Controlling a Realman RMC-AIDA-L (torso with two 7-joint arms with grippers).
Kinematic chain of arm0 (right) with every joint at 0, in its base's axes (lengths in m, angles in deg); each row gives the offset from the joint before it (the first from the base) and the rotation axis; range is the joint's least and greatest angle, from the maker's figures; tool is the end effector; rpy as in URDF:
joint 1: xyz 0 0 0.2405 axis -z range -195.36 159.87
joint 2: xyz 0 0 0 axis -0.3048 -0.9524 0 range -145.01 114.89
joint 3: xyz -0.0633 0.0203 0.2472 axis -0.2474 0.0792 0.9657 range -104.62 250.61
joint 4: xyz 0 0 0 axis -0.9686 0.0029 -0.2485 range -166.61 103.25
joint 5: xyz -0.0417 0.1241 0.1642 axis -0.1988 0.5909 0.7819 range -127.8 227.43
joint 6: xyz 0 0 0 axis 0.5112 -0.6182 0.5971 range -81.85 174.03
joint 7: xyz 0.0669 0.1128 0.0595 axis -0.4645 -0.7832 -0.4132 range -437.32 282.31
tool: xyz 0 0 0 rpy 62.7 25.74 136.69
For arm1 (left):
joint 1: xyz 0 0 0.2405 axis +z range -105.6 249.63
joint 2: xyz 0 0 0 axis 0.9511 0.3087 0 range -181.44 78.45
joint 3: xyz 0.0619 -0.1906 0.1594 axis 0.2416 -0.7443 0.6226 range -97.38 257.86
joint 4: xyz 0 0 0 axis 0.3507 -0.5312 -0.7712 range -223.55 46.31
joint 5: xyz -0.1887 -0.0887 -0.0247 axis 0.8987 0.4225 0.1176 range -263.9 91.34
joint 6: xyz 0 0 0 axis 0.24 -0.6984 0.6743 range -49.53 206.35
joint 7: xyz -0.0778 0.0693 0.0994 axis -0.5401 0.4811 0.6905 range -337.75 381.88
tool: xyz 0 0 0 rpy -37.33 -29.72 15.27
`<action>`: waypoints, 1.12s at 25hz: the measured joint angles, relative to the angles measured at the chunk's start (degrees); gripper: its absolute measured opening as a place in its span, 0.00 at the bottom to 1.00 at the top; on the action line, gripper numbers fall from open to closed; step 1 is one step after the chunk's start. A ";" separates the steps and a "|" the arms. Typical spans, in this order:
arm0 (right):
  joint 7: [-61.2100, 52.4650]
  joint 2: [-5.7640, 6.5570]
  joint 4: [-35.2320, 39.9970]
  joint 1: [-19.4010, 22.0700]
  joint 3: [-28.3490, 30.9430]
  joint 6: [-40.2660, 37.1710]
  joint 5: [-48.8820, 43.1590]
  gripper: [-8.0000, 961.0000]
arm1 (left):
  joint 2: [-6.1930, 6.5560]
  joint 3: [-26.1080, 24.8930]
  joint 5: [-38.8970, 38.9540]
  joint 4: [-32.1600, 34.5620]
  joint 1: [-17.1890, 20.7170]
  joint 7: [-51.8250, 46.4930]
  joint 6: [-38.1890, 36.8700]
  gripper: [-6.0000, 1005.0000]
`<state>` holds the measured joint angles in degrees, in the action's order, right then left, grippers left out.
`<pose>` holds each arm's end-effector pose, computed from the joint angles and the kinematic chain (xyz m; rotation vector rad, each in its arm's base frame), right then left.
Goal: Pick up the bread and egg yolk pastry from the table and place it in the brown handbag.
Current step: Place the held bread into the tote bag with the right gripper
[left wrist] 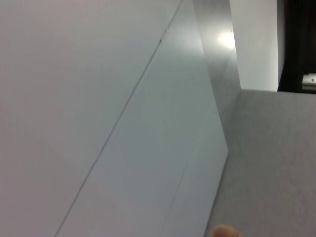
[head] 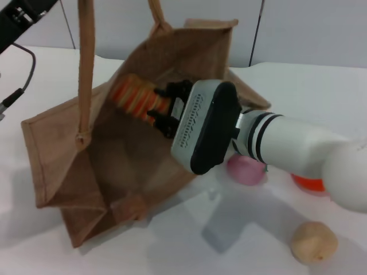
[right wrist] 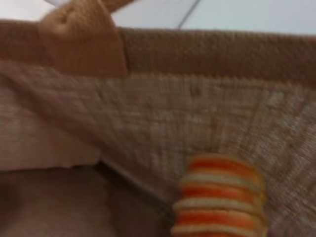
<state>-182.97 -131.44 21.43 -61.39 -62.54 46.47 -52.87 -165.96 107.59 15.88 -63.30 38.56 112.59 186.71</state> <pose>0.1014 0.3718 -0.1482 -2.4345 -0.3552 0.1314 -0.2167 0.3387 0.1001 -2.1826 -0.6099 -1.8240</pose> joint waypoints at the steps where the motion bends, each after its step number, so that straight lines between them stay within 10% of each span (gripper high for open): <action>1: 0.00 -0.01 -0.12 0.14 -0.85 1.63 0.01 0.31 | -0.08 -0.43 0.00 -0.01 0.18 0.00 0.02 0.17; 13: -0.38 0.42 4.13 3.67 -2.89 5.60 0.12 0.81 | -0.39 -8.82 -0.30 -0.31 3.26 1.52 -3.91 0.18; 28: 1.67 3.38 18.82 15.55 13.86 -22.36 -0.37 0.93 | -1.23 -14.62 0.00 -3.74 4.89 9.59 -17.69 0.18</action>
<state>-181.29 -128.06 40.25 -45.84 -48.68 24.12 -53.24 -167.19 92.97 15.88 -67.05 43.45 122.17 169.02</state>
